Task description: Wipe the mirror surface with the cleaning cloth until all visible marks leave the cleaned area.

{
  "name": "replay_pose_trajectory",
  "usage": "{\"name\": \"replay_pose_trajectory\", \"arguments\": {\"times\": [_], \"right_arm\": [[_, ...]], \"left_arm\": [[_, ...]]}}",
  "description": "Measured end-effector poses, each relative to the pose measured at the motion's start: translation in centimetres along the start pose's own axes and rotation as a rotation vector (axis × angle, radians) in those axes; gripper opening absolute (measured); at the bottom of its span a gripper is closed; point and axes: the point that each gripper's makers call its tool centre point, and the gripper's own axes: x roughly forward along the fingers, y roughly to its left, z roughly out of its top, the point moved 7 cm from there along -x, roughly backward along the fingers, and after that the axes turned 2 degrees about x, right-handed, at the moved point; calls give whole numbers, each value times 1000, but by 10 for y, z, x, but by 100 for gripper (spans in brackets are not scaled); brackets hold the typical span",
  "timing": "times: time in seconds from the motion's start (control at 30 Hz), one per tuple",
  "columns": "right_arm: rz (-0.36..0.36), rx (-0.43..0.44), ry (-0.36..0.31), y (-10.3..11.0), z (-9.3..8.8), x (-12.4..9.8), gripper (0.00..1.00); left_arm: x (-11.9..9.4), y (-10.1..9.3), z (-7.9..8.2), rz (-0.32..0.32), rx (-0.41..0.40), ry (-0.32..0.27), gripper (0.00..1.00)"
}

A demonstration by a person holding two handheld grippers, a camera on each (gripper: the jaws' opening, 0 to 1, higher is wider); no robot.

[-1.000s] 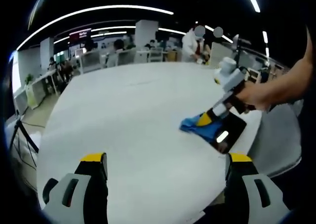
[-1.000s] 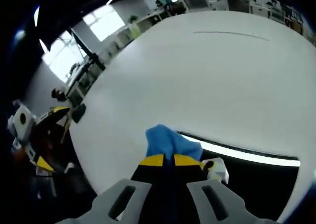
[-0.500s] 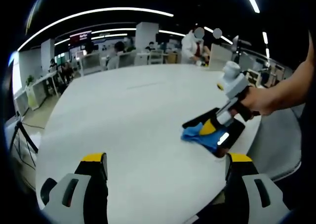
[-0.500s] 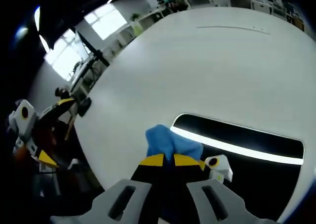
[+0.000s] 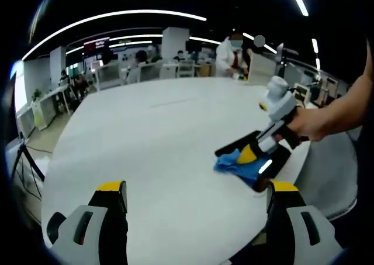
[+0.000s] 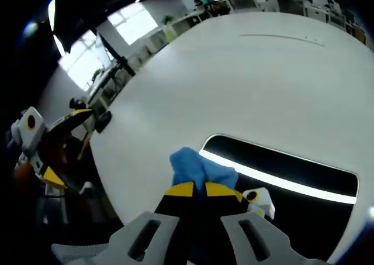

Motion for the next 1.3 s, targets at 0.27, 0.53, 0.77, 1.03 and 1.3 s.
{"name": "replay_pose_trajectory", "arguments": {"times": [0.27,0.53,0.77,1.03,1.3], "right_arm": [[-9,23,-23,-18,-7,-12,0],[-30,23,-28,-34,-13,-25,0],[-50,23,-25,-51,-18,-37,0],[-72,29,-25,-67,-24,-50,0],[-95,33,-13,-88,-28,-63,0]], "left_arm": [[-1,0,1,4,-2,1,100],[0,-2,2,-1,3,-4,100],[-2,-1,3,2,5,-6,100],[-3,0,2,1,8,-4,100],[-4,-2,3,-1,10,-3,100]]}}
